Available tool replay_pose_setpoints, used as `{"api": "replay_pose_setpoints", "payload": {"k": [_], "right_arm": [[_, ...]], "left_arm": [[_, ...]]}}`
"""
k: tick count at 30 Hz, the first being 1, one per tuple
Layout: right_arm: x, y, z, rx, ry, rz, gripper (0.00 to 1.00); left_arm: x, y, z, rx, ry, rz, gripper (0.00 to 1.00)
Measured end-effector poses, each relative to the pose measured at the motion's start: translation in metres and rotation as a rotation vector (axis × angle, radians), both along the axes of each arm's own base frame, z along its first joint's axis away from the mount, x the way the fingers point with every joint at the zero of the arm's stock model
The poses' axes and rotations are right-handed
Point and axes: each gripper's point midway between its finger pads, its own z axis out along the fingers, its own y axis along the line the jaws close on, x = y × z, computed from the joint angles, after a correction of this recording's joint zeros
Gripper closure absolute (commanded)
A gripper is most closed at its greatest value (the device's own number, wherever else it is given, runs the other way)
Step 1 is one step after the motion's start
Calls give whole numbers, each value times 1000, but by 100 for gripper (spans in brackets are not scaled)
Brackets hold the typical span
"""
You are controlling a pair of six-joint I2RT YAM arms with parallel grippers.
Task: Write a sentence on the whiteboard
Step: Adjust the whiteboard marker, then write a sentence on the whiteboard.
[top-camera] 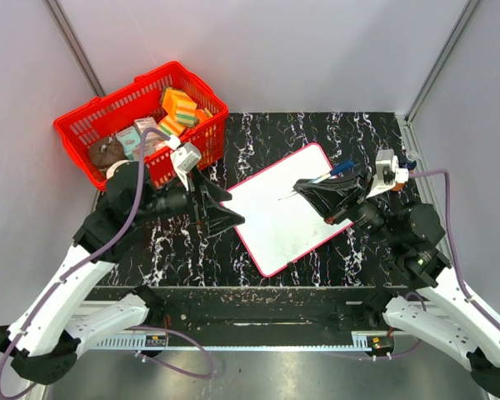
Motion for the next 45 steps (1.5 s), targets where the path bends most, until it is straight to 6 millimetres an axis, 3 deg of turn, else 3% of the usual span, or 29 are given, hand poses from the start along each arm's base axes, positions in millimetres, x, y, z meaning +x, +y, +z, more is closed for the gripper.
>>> {"api": "replay_pose_setpoints", "payload": {"k": [4,12,18,22,26,30,35,38,45], "right_arm": [[18,-14,-23,-11,-9,-132,100],[47,-32,-58,-40,-10,-324,100],[53,-33,-68,-39,-23,-355,100],[54,-33,-72,-47,-27,-360,100],[54,-34,-71,-46,-34,-364,100],[54,-34,-70,-45,-39,-364,100],[54,-33,-71,-47,-38,-362,100],[54,-33,-71,-48,-38,-362,100],[53,-34,-73,-56,-33,-362,100]], "left_arm": [[23,8,-31,-10,114,100,2],[60,33,-127,-12,425,309,1],[81,57,-181,-86,547,436,3],[83,56,-213,-110,609,429,4],[92,51,-218,-127,601,404,11],[108,42,-221,-161,591,361,24],[118,35,-239,-153,621,333,28],[122,34,-246,-135,624,322,35],[128,29,-246,-133,574,272,73]]}}
